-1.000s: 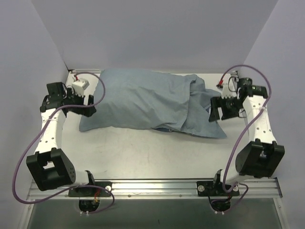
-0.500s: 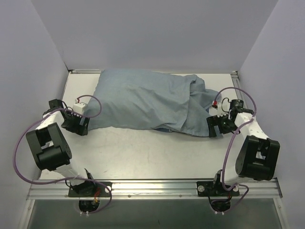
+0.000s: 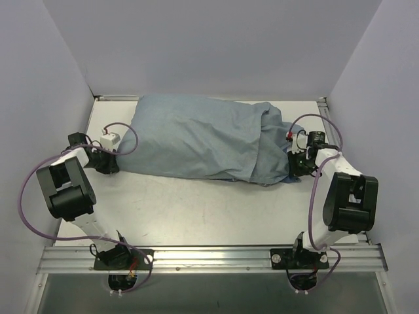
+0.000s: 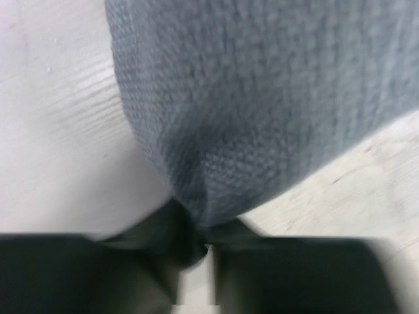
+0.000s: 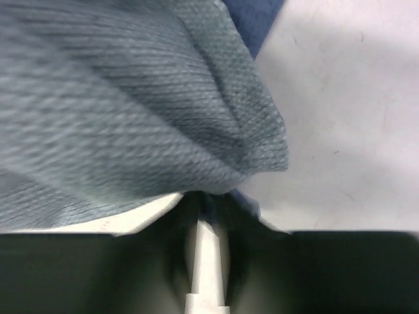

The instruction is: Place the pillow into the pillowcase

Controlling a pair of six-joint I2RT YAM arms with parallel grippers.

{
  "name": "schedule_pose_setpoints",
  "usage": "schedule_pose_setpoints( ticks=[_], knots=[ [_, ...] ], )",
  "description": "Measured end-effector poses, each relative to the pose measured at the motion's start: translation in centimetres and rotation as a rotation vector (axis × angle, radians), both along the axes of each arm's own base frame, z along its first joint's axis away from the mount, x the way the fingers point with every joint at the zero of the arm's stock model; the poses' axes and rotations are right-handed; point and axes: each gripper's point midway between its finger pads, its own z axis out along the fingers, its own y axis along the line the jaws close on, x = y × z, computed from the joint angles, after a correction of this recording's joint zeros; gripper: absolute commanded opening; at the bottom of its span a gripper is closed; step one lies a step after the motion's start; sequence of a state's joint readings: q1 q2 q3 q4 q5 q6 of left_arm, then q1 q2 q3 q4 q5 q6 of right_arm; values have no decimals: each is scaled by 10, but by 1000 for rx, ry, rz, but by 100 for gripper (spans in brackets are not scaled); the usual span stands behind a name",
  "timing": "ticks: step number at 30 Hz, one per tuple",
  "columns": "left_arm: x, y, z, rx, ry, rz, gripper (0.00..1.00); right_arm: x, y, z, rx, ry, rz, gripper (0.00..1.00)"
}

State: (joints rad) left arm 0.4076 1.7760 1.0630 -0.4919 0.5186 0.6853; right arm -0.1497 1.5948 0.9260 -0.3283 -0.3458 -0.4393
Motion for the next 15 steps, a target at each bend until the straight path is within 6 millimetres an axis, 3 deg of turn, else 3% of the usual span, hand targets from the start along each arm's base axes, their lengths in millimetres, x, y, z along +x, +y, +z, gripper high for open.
schedule_pose_setpoints(
  ticks=[1,4,8,11,15],
  knots=[
    [4,-4,1,-32,-7,6,0,2,1,3,9,-9,-8,0],
    [15,-12,12,-103,-32,24,0,8,5,19,36,-52,-30,0],
    [38,-16,47,-170,-102,63,0,24,6,68,86,-178,-91,0],
    [47,-17,90,-207,-186,99,0,35,3,119,113,-310,-133,0],
    [48,-19,169,-237,-360,152,0,39,-2,196,143,-500,-186,0]
  ],
)
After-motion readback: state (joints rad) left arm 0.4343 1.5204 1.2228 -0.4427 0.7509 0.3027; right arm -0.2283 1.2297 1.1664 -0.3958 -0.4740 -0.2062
